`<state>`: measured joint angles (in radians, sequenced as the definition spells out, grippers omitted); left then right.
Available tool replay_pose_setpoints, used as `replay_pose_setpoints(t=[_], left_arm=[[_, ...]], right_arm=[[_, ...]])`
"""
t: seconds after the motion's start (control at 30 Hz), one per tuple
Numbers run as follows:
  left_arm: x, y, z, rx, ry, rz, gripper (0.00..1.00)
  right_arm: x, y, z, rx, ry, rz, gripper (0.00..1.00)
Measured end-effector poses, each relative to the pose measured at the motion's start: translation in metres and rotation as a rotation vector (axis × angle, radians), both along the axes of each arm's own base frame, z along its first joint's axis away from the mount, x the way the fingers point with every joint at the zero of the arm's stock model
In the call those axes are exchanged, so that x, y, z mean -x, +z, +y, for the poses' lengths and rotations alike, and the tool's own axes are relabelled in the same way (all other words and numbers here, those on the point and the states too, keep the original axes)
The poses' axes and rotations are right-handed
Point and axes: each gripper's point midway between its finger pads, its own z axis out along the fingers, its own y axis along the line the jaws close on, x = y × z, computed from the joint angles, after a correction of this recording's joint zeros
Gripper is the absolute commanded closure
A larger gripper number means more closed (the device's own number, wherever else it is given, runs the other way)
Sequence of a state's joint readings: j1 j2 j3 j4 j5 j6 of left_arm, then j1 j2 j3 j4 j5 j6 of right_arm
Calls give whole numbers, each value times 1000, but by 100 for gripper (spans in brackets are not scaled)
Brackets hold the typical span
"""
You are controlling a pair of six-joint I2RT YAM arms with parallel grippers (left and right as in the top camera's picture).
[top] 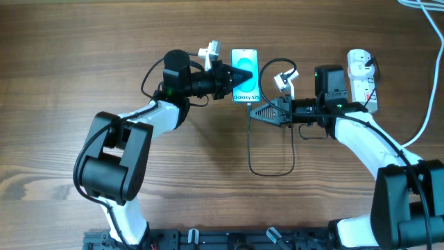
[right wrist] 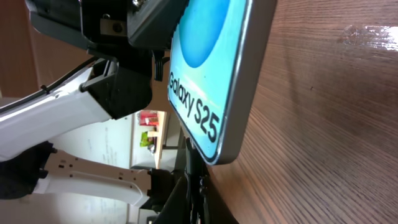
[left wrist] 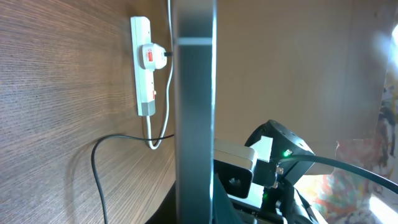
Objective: Plug charger to phone and switch on socket
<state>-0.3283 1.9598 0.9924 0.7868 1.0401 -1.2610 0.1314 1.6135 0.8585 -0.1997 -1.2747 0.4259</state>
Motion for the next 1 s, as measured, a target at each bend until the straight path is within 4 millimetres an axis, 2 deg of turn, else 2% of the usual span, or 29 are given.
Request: replay_pose_setpoints(t=[1.0], left_arm=[[1, 7, -7, 9, -1, -57, 96]], right_arm=[[0, 2, -1, -9, 3, 2, 95]])
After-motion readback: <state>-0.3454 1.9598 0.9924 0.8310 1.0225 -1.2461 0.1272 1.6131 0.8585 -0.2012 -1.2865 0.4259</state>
